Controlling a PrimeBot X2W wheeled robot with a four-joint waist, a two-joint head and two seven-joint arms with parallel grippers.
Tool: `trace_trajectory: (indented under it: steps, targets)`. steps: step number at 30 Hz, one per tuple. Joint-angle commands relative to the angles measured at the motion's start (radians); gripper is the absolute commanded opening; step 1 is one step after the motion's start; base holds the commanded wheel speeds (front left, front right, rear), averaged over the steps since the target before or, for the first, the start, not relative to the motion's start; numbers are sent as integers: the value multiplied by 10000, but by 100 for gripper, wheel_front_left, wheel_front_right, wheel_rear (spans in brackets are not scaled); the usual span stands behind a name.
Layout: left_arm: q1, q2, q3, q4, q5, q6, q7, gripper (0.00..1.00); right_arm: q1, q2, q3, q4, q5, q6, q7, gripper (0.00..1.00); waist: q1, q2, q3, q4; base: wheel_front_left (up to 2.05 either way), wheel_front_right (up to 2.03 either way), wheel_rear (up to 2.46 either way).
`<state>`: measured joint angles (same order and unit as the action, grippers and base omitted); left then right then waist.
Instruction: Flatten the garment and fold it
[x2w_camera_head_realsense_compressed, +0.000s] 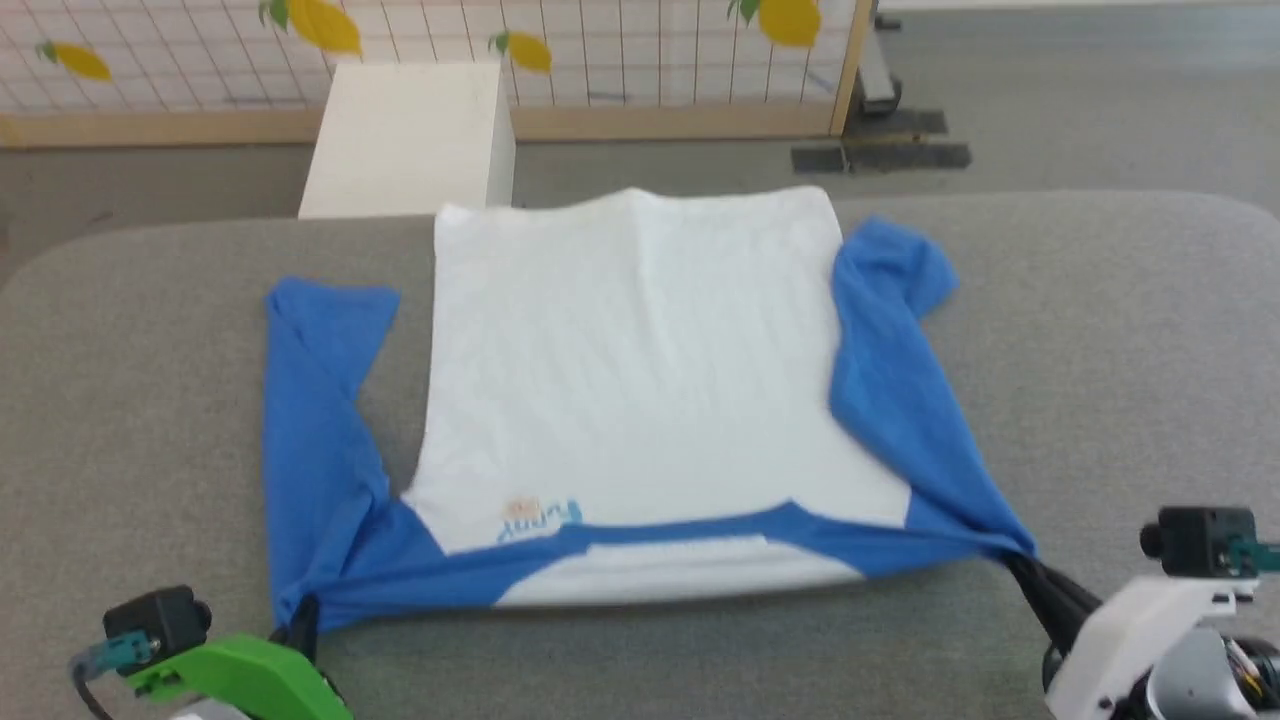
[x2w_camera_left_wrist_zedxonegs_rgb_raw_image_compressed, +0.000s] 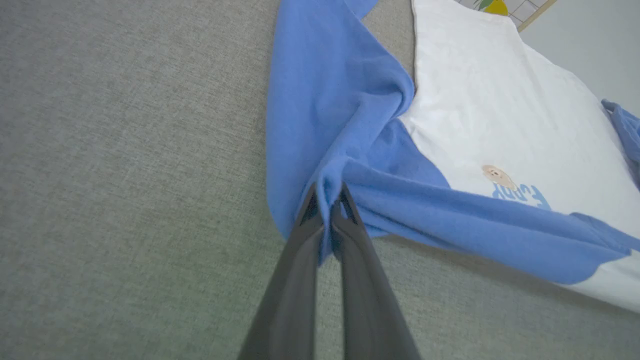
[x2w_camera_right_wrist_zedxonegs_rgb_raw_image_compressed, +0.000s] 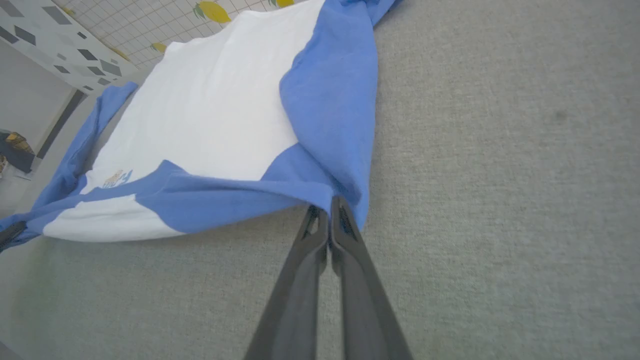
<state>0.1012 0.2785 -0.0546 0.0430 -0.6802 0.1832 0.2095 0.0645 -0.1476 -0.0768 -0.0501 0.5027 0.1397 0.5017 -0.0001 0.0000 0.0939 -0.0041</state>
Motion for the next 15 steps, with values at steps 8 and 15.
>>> trace_trajectory:
  steps: [8, 15]
  targets:
    - [1684, 923, -48, -1681, 144, 1399, 2278, 0, 1490, 188, -783, -1550, -710, -90, 2498, 0, 1, 0, -780, -204, 0, 0, 0]
    - [1614, 708, -826, -1238, 55, 1479, 3240, 20, 1674, 406, -41, -1478, -1630, -90, 3616, 0, 1, 0, -817, -152, 0, 0, 0]
